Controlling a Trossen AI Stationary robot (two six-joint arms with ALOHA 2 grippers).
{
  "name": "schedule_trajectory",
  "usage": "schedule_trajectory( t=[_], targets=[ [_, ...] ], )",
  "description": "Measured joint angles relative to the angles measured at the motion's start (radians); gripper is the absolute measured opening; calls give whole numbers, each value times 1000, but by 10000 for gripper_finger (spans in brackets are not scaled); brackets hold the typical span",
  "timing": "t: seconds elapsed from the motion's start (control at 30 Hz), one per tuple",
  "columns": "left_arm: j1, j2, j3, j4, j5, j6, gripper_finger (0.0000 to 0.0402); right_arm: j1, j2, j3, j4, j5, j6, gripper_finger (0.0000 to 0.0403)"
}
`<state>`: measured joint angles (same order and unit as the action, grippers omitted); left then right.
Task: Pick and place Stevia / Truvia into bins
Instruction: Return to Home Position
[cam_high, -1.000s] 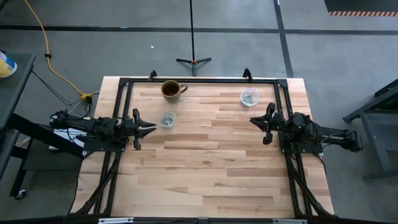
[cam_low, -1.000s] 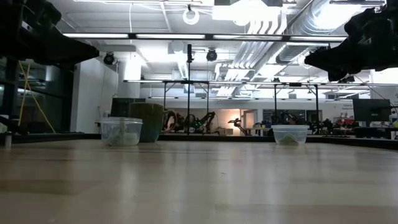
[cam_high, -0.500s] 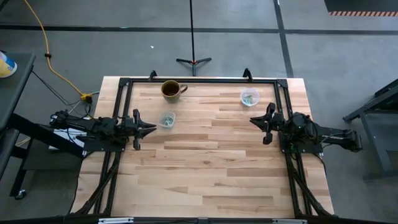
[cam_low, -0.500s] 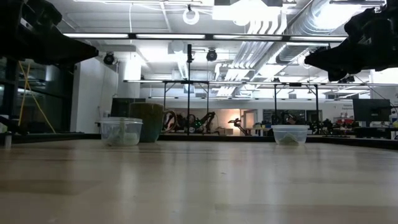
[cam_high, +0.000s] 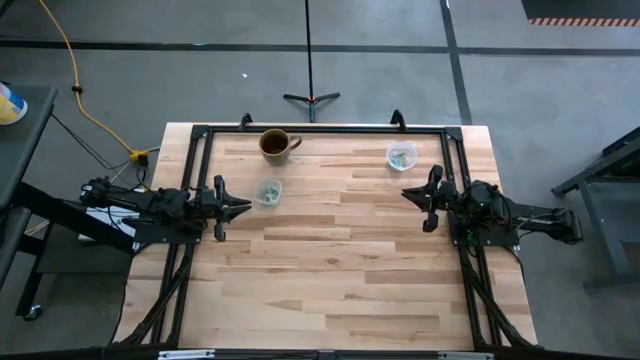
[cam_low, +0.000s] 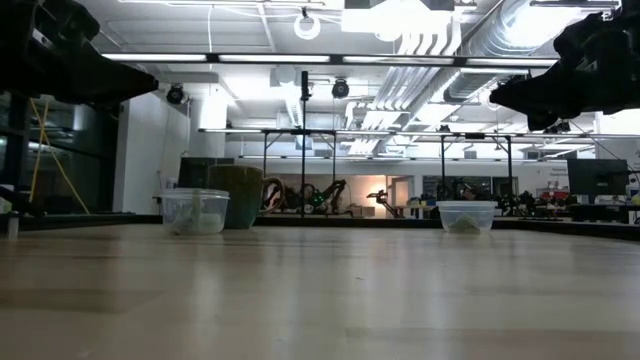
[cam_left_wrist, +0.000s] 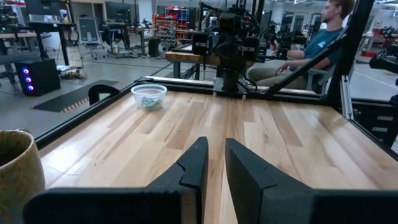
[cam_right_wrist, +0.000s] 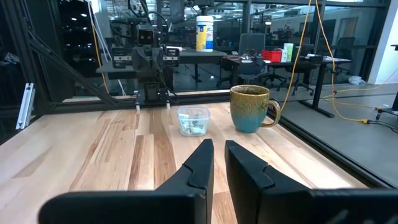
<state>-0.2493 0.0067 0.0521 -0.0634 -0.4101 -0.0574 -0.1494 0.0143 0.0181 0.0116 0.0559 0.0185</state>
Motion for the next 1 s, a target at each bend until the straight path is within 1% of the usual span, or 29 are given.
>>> schedule_trajectory(
  t=[0.23,1.0],
  targets=[
    [0,0,0,0,0,0,85,0,0,0,0,0,0,32],
    [0,0,0,0,0,0,83,0,0,-1,0,0,0,32]
  ],
)
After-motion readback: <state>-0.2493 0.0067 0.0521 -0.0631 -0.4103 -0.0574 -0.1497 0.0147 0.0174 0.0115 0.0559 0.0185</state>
